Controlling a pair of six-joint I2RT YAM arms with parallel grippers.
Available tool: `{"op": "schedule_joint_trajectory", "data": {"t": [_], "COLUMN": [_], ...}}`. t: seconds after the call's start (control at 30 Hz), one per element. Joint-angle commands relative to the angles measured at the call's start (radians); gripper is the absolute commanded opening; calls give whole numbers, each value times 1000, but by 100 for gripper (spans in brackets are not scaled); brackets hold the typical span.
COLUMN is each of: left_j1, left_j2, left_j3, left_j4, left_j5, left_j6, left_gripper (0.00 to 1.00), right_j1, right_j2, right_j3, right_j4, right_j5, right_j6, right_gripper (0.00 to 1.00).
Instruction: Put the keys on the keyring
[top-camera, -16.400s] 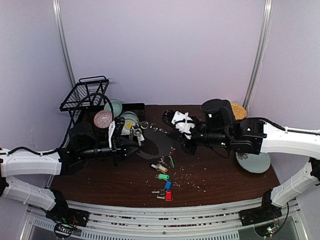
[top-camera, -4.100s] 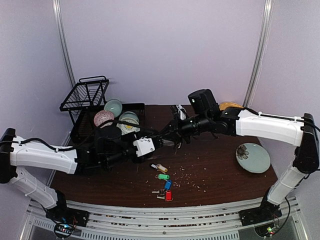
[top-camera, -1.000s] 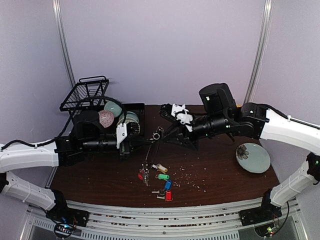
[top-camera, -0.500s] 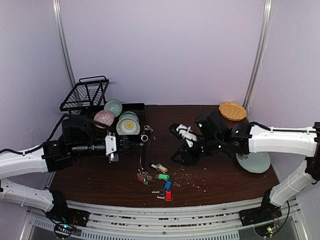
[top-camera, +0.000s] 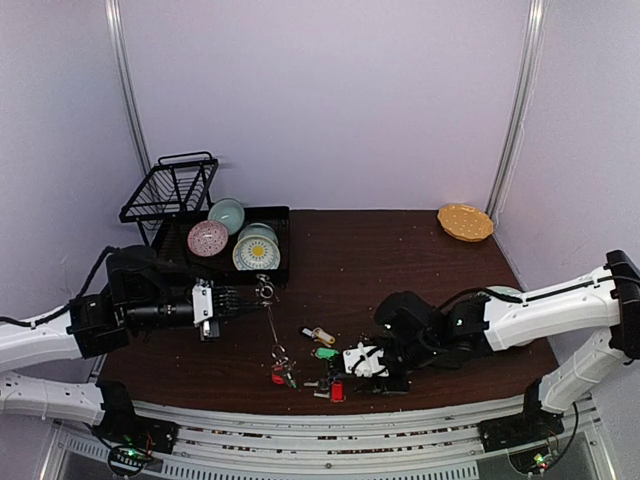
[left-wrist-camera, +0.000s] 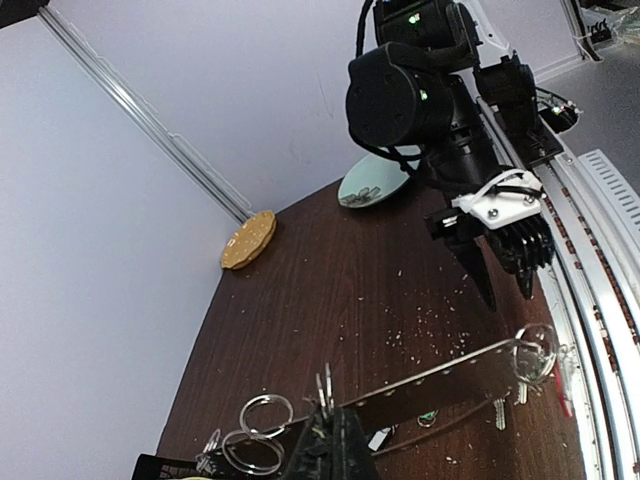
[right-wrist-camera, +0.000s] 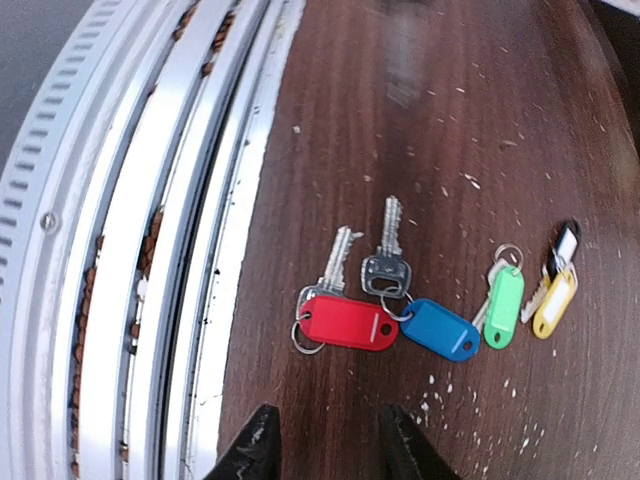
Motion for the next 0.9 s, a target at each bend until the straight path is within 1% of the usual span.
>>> {"op": "schedule_joint_trajectory", "data": {"t": [0.0, 0.17, 0.3, 0.37, 0.5, 0.6, 0.7, 0.87], "left_j1": [1, 1, 3, 3, 4, 5, 5, 6], "left_j2": [-43, -47, -56, -53, -44, -44, -46, -50], "left_j3": [-37, -44, -56, -56, -53, -55, -57, -58], "left_j4": [99, 108, 127, 129, 130, 135, 136, 138], "left_j5": [-4, 0, 0, 3, 0, -1, -3, -8], "left_j6": [4, 4, -5, -6, -5, -4, -4, -3], "left_gripper": [0, 0, 0, 0, 0, 0, 0, 0], "right_j1": [21, 31, 40, 41, 43, 45, 45, 48], "right_j2": [71, 157, 211, 231, 254, 265, 280, 285], "right_j3": [14, 54, 66, 84, 102, 113, 127, 120], "right_j4": [-26, 3, 26, 10, -18, -12, -34, -45], "right_j5": [-36, -16, 11, 14, 41, 48, 50, 60], "right_j6": [-282, -321, -337, -346, -361, -349, -355, -376], "right_gripper": [35, 34, 29, 27, 23, 21, 17, 18]}}
